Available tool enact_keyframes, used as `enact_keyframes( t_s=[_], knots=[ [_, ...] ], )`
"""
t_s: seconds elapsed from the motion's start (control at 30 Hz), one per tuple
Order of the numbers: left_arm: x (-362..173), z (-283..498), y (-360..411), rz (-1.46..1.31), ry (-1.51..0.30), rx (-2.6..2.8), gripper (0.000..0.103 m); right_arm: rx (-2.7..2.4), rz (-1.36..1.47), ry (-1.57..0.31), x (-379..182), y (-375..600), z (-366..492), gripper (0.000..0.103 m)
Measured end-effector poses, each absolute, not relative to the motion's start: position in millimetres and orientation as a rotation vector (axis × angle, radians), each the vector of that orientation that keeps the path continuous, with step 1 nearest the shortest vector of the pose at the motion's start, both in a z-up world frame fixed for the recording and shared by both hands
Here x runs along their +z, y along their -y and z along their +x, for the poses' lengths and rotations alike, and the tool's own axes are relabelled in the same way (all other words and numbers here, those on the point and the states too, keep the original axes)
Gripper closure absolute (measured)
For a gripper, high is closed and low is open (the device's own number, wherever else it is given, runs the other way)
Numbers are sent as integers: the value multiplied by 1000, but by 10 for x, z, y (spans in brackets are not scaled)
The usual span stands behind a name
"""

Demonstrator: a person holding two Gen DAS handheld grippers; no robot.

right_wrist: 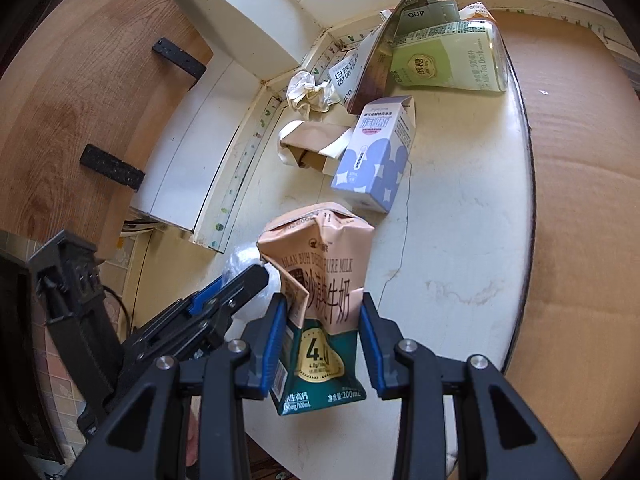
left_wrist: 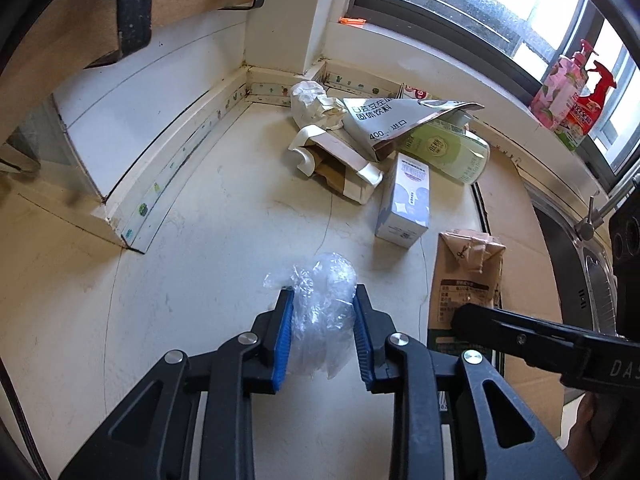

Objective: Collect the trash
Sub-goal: 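Grasp the clear plastic bag with the left gripper while the right gripper grasps the milk carton, then carry the plastic bag and milk carton down over the floor trash bin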

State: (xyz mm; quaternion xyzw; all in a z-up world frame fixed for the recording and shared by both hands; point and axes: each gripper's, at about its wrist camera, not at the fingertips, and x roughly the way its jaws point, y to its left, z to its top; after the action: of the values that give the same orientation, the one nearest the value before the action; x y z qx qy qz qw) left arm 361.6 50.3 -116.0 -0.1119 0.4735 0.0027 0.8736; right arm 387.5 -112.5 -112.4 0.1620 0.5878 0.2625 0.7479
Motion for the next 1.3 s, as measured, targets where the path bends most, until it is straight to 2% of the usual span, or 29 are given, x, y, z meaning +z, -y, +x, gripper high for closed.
enact_keyframes(
  t_s=[0.67,0.97,1.3],
  knots=[
    [-752,1990,-434,-122,-997,-94,77,485,355,-1256,-802,1120,2388,67],
    [-875,1455,-411,-82,-1018,-178,77,408,386,-1238,-884,1193,1533,68],
    [-1189,1105,-297,-77,-1097,-274,77,309,389,-1318,-1175,1248,837,68]
  ],
)
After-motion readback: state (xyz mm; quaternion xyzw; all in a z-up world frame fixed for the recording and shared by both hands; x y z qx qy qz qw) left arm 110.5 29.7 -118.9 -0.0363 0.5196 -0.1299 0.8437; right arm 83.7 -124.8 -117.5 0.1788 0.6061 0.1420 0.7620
